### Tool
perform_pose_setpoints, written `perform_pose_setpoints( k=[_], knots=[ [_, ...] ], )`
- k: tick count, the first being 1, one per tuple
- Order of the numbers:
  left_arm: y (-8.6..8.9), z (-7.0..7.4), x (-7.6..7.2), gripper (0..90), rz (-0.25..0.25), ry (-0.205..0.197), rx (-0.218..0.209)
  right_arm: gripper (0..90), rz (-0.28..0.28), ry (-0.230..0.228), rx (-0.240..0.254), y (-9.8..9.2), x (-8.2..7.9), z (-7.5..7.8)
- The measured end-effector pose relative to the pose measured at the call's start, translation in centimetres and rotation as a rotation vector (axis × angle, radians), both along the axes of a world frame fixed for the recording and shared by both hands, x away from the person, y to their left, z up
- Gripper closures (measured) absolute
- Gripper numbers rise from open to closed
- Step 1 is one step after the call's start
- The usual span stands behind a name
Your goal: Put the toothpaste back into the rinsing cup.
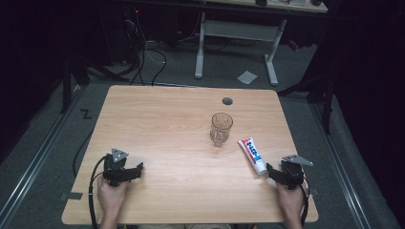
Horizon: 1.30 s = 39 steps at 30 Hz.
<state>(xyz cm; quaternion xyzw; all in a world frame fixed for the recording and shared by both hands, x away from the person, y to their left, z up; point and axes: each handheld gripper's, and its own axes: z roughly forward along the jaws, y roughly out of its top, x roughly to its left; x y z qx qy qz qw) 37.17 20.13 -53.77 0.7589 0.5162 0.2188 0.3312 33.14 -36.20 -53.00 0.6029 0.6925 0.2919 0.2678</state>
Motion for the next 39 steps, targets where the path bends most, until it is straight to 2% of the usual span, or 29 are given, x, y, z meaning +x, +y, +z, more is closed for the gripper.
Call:
perform_pose_setpoints(
  k=[14,19,20,21,22,23,28,31,34,35,39],
  knots=[
    [0.0,0.0,0.0,16.2,0.000,0.001,-0.001,33.9,-0.001,0.002,0.004,0.0,0.0,0.0],
    [0.0,0.0,0.0,16.2,0.000,0.000,-0.001,29.8,0.018,0.007,0.007,-0.1,0.2,0.0],
    [0.0,0.0,0.0,16.2,0.000,0.001,-0.001,29.5,0.021,0.006,0.017,-0.1,0.2,0.0],
    [0.0,0.0,0.0,16.2,0.000,0.001,-0.001,29.8,0.017,0.017,0.052,-0.5,0.2,0.1],
    [0.0,0.0,0.0,16.2,0.000,0.001,-0.001,29.8,0.017,0.017,0.052,-0.5,0.2,0.1],
    [0.0,0.0,0.0,16.2,0.000,0.000,-0.001,31.5,0.009,0.035,0.106,-0.8,0.1,0.4],
    [0.0,0.0,0.0,16.2,0.001,0.000,-0.002,31.7,0.012,0.016,0.088,-0.9,-0.3,0.7],
    [0.0,0.0,0.0,16.2,-0.001,0.001,0.000,32.4,0.029,-0.012,0.112,-0.9,-0.7,1.1],
    [0.0,0.0,0.0,16.2,-0.001,0.001,-0.001,32.2,0.032,-0.015,0.137,-1.0,-1.0,1.4],
    [0.0,0.0,0.0,16.2,-0.001,0.002,-0.001,32.1,0.042,-0.022,0.167,-1.2,-1.4,1.6],
    [0.0,0.0,0.0,16.2,-0.001,0.001,-0.001,32.7,0.064,-0.047,0.201,-1.3,-2.3,2.1]
  ],
)
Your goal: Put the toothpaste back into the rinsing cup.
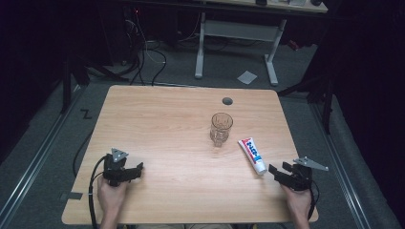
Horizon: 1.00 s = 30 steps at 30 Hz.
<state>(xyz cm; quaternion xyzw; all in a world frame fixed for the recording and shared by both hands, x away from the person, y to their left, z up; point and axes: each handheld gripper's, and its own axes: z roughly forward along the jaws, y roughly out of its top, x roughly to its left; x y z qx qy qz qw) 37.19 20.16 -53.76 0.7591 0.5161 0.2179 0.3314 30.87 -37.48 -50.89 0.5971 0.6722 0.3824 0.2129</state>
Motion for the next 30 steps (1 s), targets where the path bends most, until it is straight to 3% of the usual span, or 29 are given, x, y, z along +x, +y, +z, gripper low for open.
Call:
perform_pose_setpoints(
  k=[6,14,21,30],
  knots=[
    [0.0,0.0,0.0,16.2,-0.001,0.000,0.000,34.6,0.007,-0.020,0.016,0.0,-1.2,0.4],
    [0.0,0.0,0.0,16.2,0.000,0.001,0.000,38.9,0.058,-0.057,-0.026,1.5,-2.4,1.5],
    [0.0,0.0,0.0,16.2,0.000,0.000,0.000,39.6,0.126,-0.065,-0.057,3.5,-1.7,2.4],
    [0.0,0.0,0.0,16.2,-0.001,0.001,-0.001,40.7,0.170,-0.069,-0.071,5.4,-0.1,3.4]
  ],
)
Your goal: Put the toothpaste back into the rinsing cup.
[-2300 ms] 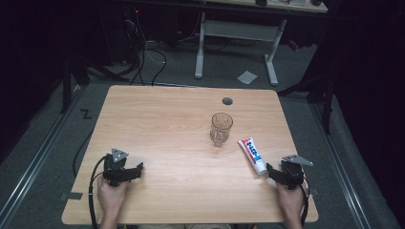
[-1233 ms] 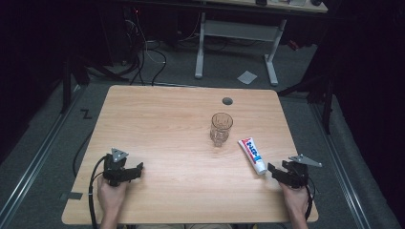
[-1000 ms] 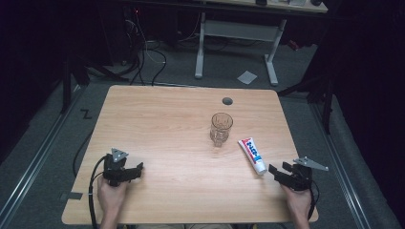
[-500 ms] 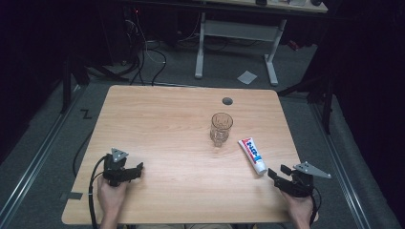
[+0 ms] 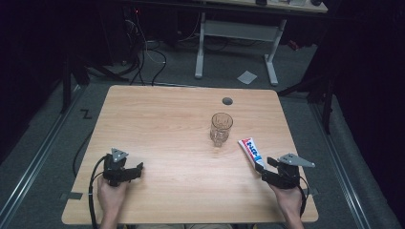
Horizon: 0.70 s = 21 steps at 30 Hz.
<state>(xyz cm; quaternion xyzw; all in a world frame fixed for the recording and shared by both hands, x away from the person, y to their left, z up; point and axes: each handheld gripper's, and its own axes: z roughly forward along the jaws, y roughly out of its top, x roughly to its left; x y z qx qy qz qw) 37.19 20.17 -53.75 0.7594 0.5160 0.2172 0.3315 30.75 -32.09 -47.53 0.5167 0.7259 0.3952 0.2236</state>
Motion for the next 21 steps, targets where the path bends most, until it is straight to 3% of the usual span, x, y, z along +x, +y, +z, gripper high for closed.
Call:
perform_pose_setpoints(
  k=[10,12,16,21],
  knots=[
    [0.0,0.0,0.0,16.3,0.000,0.000,-0.002,39.6,0.009,0.001,-0.075,1.2,2.3,0.8],
    [0.0,0.0,0.0,16.3,0.001,-0.001,-0.002,41.3,0.010,0.023,-0.104,1.5,3.4,1.1],
    [0.0,0.0,0.0,16.3,0.001,-0.001,-0.002,42.8,0.021,0.019,-0.151,2.1,4.3,1.2],
    [0.0,0.0,0.0,16.3,0.001,-0.001,-0.002,43.4,0.027,0.028,-0.165,2.5,5.2,1.2]
  ],
)
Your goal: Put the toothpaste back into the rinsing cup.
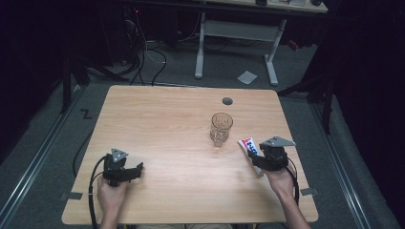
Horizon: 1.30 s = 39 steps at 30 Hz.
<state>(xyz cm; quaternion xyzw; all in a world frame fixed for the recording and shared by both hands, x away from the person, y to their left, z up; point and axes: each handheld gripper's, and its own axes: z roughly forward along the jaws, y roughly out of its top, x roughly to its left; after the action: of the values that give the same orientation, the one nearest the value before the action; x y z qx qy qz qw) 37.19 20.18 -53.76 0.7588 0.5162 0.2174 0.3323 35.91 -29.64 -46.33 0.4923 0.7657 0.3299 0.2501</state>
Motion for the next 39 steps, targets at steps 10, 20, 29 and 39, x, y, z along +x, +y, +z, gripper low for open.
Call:
perform_pose_setpoints(
  k=[10,20,29,39],
  knots=[
    [0.0,0.0,0.0,16.3,0.001,0.001,-0.002,41.3,-0.025,0.093,-0.049,0.1,2.5,-0.1],
    [0.0,0.0,0.0,16.3,0.000,0.000,-0.001,35.6,-0.052,0.172,-0.061,-0.4,4.2,-1.2],
    [0.0,0.0,0.0,16.2,0.000,0.000,-0.002,35.8,-0.045,0.209,-0.078,0.3,5.4,-2.0],
    [0.0,0.0,0.0,16.3,-0.001,0.001,-0.002,37.7,-0.061,0.261,-0.105,0.6,6.2,-3.1]
  ],
)
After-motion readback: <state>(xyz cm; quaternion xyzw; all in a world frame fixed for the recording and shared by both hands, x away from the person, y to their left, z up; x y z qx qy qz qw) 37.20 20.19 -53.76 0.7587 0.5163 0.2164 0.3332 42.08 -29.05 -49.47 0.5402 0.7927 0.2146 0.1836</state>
